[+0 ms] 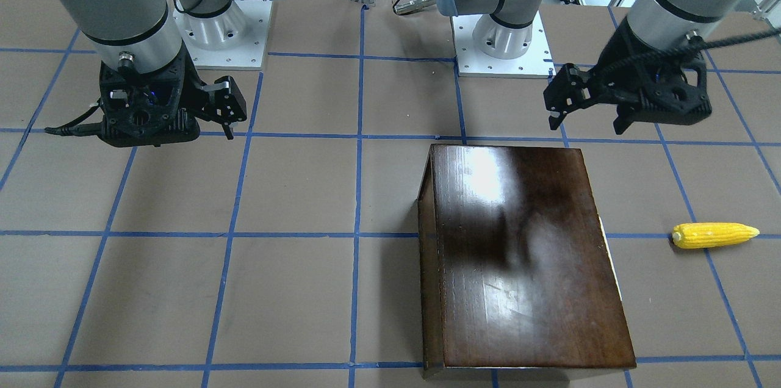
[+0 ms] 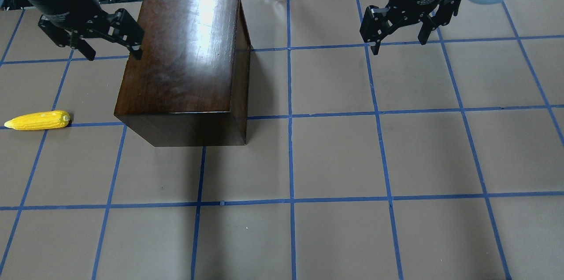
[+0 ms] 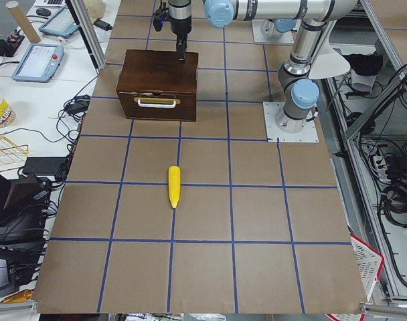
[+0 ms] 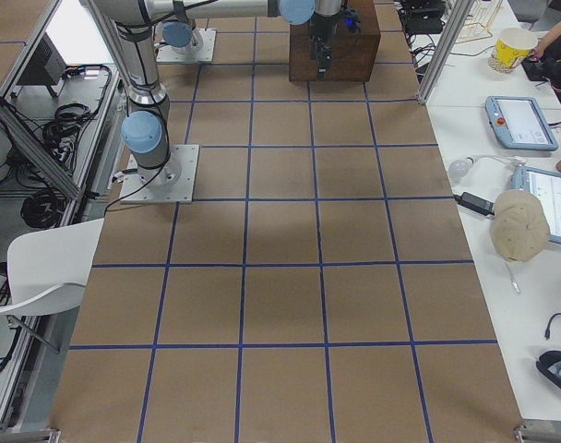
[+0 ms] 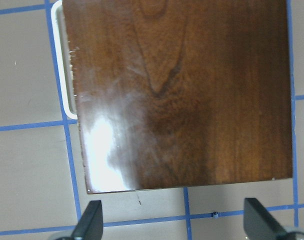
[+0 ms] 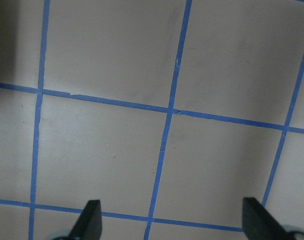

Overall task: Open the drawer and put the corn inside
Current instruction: 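Move the left gripper down beside the cabinet toward the drawer handle, then hook the left gripper onto the white drawer handle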

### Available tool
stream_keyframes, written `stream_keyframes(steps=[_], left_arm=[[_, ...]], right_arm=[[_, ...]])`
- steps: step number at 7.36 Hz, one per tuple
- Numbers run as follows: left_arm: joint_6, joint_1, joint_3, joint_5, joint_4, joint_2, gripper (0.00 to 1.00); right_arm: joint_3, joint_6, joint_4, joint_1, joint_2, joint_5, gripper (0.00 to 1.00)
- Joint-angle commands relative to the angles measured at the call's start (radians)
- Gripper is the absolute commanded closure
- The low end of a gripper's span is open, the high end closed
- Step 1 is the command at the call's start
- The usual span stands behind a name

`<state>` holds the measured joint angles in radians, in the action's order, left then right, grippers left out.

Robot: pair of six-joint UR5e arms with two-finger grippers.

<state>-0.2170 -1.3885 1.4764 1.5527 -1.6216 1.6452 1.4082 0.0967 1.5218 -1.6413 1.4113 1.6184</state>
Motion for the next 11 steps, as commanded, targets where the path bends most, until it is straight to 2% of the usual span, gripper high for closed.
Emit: stream_keyframes(steps=[1, 3, 5, 6, 7, 10, 11], left_arm=[[-0.132, 0.121, -0.013, -0.011, -0.006, 0.077, 0.00], [-0.256, 0.202, -0.050, -0.011, 0.000, 0.166, 0.00], [-0.301, 0.232, -0.097, -0.060, 0.026, 0.252, 0.00], [-0.301, 0.233, -0.099, -0.109, 0.089, 0.293, 0.00], [-0.298, 0.233, -0.099, -0.117, 0.147, 0.336, 0.00], [-0.286, 0.237, -0.093, -0.183, 0.151, 0.383, 0.00], [-0.266, 0.241, -0.085, -0.231, 0.149, 0.386, 0.00]], right_arm=[[0.000, 0.000, 0.000, 0.000, 0.000, 0.000, 0.00], [0.000, 0.000, 0.001, 0.000, 0.000, 0.000, 0.00], [0.000, 0.000, 0.000, 0.000, 0.000, 0.000, 0.00], [0.000, 0.000, 0.000, 0.000, 0.000, 0.000, 0.00], [0.000, 0.000, 0.000, 0.000, 0.000, 0.000, 0.00], [0.000, 0.000, 0.000, 0.000, 0.000, 0.000, 0.00], [0.000, 0.000, 0.000, 0.000, 0.000, 0.000, 0.00]])
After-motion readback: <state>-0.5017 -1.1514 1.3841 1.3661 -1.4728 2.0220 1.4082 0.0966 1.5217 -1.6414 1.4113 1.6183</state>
